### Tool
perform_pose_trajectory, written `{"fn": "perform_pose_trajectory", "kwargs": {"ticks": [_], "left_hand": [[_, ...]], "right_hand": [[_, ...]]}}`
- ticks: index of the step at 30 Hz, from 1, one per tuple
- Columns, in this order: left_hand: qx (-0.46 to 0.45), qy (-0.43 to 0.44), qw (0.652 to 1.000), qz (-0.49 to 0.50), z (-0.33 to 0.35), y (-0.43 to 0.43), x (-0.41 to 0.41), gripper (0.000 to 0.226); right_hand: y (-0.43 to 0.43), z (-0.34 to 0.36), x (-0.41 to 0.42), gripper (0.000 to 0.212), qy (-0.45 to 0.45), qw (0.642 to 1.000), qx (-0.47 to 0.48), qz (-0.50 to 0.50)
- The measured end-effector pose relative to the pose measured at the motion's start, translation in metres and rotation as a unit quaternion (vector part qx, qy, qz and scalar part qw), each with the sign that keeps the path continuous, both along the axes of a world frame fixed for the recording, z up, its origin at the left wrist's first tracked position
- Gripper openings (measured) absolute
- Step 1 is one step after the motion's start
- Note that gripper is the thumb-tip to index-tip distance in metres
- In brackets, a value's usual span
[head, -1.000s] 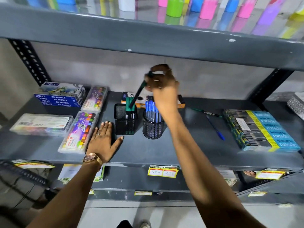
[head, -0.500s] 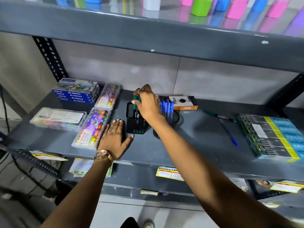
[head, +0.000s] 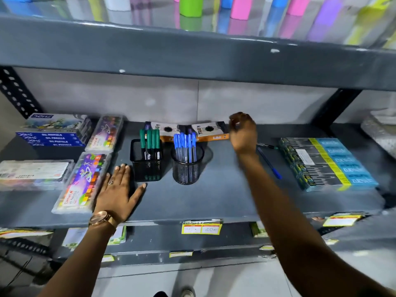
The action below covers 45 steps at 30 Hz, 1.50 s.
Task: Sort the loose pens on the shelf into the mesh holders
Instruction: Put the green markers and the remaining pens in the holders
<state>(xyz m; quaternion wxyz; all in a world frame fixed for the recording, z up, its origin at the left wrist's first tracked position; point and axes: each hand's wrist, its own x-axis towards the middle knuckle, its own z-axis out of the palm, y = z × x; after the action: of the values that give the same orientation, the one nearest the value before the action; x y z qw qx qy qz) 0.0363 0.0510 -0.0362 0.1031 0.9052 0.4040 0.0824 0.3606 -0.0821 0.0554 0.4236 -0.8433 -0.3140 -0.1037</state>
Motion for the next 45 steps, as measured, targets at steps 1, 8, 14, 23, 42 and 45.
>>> {"fn": "perform_pose_trajectory", "kwargs": {"ticks": [1, 8, 14, 23, 42, 45], "left_hand": [[0.001, 0.002, 1.0, -0.001, 0.0, 0.0, 0.0, 0.096], [0.001, 0.003, 1.0, 0.002, 0.001, 0.0, 0.001, 0.097], [-0.004, -0.006, 1.0, 0.003, 0.005, -0.004, 0.0, 0.098], [-0.013, -0.019, 1.0, 0.007, 0.008, -0.004, -0.001, 0.095], [-0.019, -0.008, 1.0, 0.016, 0.009, -0.005, -0.002, 0.088], [-0.026, -0.018, 0.999, 0.014, 0.008, -0.004, -0.002, 0.088]], "right_hand": [[-0.006, -0.01, 0.014, 0.031, -0.004, 0.998, -0.068, -0.007], [-0.015, -0.053, 0.063, 0.042, 0.008, 0.928, -0.372, 0.014], [-0.008, -0.045, 0.056, 0.03, -0.087, 0.895, -0.436, 0.031], [-0.012, 0.002, 0.045, 0.06, -0.208, 0.929, -0.277, 0.131], [0.101, 0.048, -0.169, 0.031, 0.012, 0.941, 0.079, 0.33], [0.111, 0.028, -0.174, 0.032, 0.018, 0.954, -0.004, 0.3]]}}
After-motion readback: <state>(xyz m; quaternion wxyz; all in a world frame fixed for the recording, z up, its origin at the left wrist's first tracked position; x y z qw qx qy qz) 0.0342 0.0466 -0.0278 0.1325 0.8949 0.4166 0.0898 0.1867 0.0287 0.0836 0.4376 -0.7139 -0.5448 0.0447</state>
